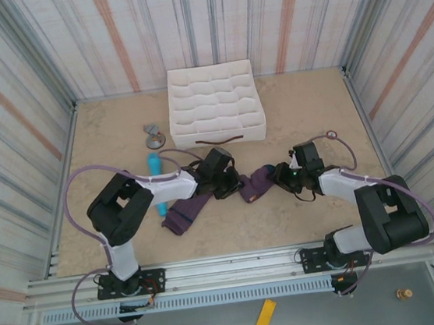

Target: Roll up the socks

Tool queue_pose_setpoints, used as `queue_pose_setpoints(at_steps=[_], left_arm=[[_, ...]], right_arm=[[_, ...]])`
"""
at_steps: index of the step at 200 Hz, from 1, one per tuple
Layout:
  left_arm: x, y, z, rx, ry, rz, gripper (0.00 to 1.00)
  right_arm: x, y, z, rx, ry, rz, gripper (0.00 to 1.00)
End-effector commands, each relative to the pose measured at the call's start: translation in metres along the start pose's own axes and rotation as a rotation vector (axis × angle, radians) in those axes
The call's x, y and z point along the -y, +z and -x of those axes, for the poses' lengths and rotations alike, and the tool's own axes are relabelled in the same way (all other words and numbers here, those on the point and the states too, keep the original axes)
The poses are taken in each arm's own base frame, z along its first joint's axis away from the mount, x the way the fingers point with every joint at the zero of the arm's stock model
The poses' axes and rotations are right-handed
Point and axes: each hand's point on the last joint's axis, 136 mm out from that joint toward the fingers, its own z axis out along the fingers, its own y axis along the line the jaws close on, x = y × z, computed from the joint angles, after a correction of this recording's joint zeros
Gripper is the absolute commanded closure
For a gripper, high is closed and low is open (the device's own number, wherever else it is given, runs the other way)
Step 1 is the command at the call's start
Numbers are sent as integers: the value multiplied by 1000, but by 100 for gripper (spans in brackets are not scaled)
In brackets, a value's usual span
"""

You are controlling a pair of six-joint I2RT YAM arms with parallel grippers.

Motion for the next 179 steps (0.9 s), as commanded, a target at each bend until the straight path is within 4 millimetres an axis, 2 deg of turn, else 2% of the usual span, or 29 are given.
queue_pose_setpoints(at_steps=[1, 33, 68, 118, 136, 166, 179], left_arm=[[-43, -13, -1, 95, -114, 188, 100], [-46, -24, -5, 148, -143, 213, 100], [-47, -24, -12, 136, -155, 231, 100], [-43, -24, -16, 113, -165, 217, 100], [-42, -23, -18, 100, -165, 211, 100], [-42, -22, -21, 81, -170, 213, 100], [-41, -24, -21, 81, -167, 213, 100]], right_arm=[[-15, -7, -5, 29, -203, -4, 45], [-36, -22, -23, 103, -438, 1, 35], [-56, -36, -54, 214, -715, 15, 32], [-56, -48, -70, 371, -892, -86, 31], [-61, -44, -80, 360, -934, -44, 31], [-57, -27, -90, 342, -1000, -63, 32], [-65, -22, -95, 343, -1040, -46, 33]])
